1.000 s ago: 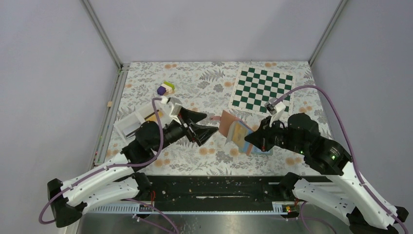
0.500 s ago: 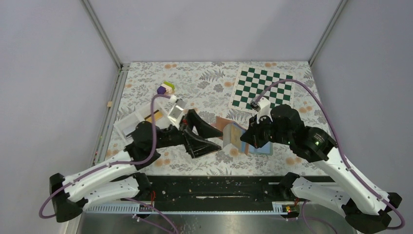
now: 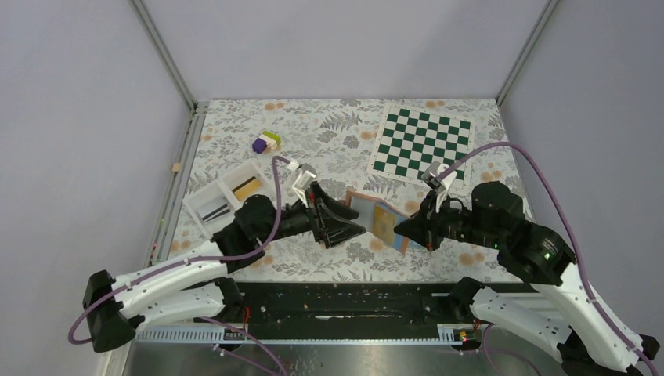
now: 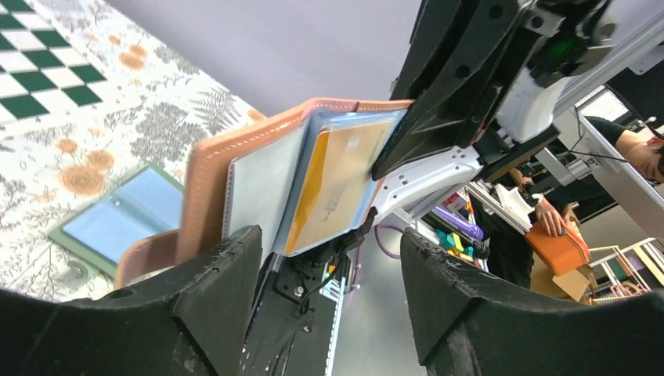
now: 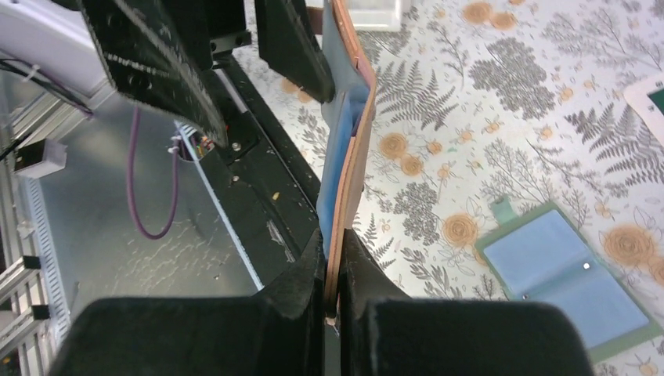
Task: Take the credit cards out of the card holder
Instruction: Remove the credit card from the card holder.
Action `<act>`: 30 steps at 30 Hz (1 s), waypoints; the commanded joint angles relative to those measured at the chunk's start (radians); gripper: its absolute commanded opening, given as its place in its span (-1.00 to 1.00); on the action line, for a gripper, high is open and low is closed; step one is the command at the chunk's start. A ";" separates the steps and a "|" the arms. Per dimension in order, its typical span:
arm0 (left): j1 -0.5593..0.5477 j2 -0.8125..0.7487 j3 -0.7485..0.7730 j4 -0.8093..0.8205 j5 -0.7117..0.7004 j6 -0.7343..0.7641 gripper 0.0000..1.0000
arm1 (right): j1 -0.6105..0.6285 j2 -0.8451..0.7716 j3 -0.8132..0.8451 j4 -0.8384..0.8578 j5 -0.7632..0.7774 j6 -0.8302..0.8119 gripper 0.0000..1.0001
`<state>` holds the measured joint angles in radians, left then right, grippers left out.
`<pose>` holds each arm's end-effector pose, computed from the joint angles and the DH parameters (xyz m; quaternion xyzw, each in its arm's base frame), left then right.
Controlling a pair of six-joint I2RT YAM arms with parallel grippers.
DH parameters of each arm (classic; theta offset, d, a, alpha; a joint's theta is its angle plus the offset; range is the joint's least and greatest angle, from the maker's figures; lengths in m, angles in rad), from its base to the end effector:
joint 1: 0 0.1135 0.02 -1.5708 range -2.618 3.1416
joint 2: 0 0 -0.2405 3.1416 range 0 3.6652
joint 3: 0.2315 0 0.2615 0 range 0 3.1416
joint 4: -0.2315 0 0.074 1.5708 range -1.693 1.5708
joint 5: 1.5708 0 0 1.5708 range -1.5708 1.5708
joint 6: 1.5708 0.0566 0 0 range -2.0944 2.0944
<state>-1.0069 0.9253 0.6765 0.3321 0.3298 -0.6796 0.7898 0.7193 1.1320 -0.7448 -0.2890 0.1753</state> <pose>0.1255 -0.2328 0.3117 0.2280 0.6393 -0.6161 0.3998 0.1078 0.1317 0.3872 -0.3234 0.7428 0.3704 0.4545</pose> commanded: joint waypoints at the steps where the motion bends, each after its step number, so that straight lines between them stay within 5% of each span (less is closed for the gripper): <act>1: 0.006 -0.050 0.001 0.013 -0.014 0.052 0.30 | -0.001 -0.025 0.000 0.111 -0.130 -0.048 -1.00; 8: 0.008 -0.078 -0.095 0.285 0.165 0.002 0.30 | -0.001 -0.009 -0.050 0.193 -0.203 -0.031 -1.00; 30: 0.011 -0.143 -0.137 0.316 0.202 -0.030 0.33 | -0.004 -0.032 -0.145 0.421 -0.474 0.033 -1.00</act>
<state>-0.9985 0.7799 0.5468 0.5446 0.4923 -0.6830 0.7887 0.7002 0.9882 -0.4263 -0.6651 0.1867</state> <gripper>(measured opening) 0.668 0.051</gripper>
